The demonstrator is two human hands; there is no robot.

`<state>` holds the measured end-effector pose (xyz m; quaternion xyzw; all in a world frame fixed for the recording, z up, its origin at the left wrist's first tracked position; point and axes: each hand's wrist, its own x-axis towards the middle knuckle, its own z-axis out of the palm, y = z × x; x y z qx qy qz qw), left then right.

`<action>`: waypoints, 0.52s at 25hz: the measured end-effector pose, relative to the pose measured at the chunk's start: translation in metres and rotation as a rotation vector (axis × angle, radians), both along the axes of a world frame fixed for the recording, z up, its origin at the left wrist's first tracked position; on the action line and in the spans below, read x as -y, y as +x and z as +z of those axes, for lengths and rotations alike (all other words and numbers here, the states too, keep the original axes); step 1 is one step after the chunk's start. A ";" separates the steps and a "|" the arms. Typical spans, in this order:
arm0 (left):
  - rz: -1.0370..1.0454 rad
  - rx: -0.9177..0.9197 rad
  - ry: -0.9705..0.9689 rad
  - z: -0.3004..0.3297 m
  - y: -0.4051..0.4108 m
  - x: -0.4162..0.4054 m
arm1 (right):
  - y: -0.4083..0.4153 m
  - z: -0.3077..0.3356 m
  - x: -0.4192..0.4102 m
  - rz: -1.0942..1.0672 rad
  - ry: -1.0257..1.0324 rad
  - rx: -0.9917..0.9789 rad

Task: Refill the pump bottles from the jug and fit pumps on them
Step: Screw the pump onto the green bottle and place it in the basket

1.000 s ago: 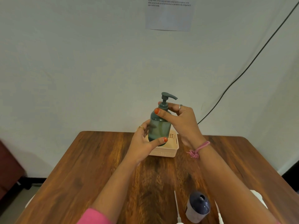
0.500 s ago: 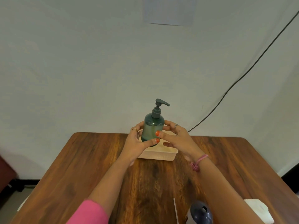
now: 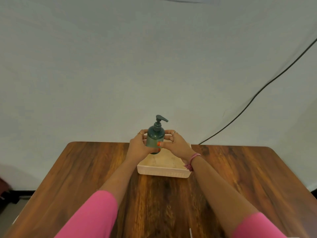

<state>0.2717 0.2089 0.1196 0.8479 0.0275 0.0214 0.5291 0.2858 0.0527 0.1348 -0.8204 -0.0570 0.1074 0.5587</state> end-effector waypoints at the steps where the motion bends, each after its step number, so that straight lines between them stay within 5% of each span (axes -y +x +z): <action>1: 0.002 -0.022 0.000 -0.008 0.008 0.000 | 0.009 -0.010 -0.002 -0.005 -0.023 -0.010; 13: 0.030 -0.250 0.166 -0.096 0.058 -0.006 | 0.058 -0.112 -0.020 0.013 -0.210 -0.093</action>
